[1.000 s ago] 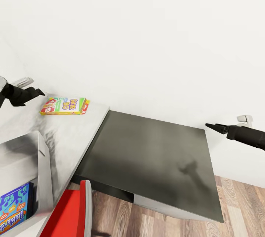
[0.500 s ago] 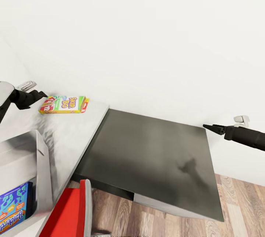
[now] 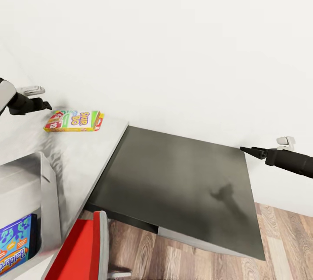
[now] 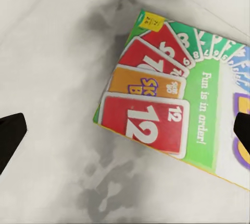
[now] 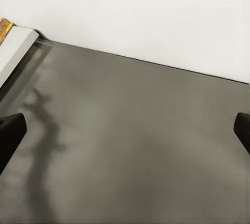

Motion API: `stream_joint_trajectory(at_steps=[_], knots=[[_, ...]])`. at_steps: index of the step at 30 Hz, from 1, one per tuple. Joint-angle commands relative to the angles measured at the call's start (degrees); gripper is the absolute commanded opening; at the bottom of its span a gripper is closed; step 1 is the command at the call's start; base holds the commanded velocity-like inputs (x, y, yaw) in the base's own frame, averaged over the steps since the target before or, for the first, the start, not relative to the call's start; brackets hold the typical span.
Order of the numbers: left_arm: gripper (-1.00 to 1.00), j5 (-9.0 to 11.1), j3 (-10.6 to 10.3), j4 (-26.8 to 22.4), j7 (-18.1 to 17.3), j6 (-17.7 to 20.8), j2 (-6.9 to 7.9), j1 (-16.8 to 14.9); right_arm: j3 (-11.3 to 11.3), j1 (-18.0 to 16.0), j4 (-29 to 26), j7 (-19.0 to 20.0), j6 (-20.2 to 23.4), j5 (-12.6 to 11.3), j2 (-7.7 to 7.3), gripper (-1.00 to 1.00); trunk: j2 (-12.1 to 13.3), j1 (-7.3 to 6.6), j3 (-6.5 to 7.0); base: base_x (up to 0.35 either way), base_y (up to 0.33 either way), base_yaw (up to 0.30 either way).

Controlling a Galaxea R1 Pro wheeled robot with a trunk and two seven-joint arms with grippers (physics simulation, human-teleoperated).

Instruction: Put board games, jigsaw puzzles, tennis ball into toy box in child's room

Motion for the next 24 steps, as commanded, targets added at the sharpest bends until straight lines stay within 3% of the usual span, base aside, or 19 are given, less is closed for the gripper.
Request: stream_joint_trajectory(at_steps=[1, 4, 7, 9, 12, 15, 16, 21, 24], knots=[[1.00, 0.0, -1.5, 0.5, -1.0, 0.2, 0.04, -0.6, 0.0, 0.0, 0.0, 0.4, 0.2, 0.2, 0.00, 1.00, 0.0, 0.00, -0.14, 0.000, 0.000, 0.000], [1.00, -2.7, -7.2, 3.4, -8.4, 0.5, -0.13, -3.2, -0.1, 0.0, 0.0, 0.4, 0.2, 0.2, 0.00, 1.00, 0.0, 0.00, -0.41, 0.000, 0.000, 0.000], [1.00, -3.9, -10.9, 6.9, -14.9, 0.4, -0.21, -5.4, -0.1, 0.0, 0.0, 0.4, 0.2, 0.2, 0.00, 1.00, 0.0, 0.00, -0.69, 0.000, 0.000, 0.000], [1.00, -4.9, -15.3, 8.5, -20.1, 0.1, -0.27, -6.5, -0.1, 0.1, 0.0, 0.4, 0.2, 0.2, 0.00, 1.00, 0.0, 0.00, -0.87, 0.000, 0.000, 0.000], [1.00, -6.5, -19.5, 9.2, -23.6, -0.2, -0.68, -7.0, -0.1, 0.1, 0.0, 0.4, 0.2, 0.2, 0.00, 1.00, 0.0, 0.00, -1.14, 0.000, 0.000, 0.000], [1.00, -7.1, -21.0, 9.6, -27.2, -0.7, -0.70, -7.2, -0.1, 0.1, 0.0, 0.5, 0.2, 0.2, 0.00, 1.00, 0.0, 0.00, -1.41, 0.000, 0.000, 0.000], [1.00, -7.4, -21.6, 9.9, -30.0, -1.6, -0.61, -7.3, -0.1, 0.1, 0.0, 0.5, 0.2, 0.2, 0.00, 1.00, 0.0, 0.00, -1.51, 0.000, 0.000, 0.000], [1.00, -7.8, -22.5, 10.6, -36.8, -4.3, 0.61, -7.5, -0.1, 0.1, 0.0, 0.5, 0.2, 0.2, 0.00, 1.00, 0.0, 0.00, -1.96, 0.000, 0.000, 0.000], [1.00, -7.8, -22.6, 10.7, -37.8, -4.8, 0.98, -7.9, -0.1, 0.1, 0.0, 0.5, 0.2, 0.2, 0.00, 1.00, 0.0, 0.00, -2.23, 0.000, 0.000, 0.000]])
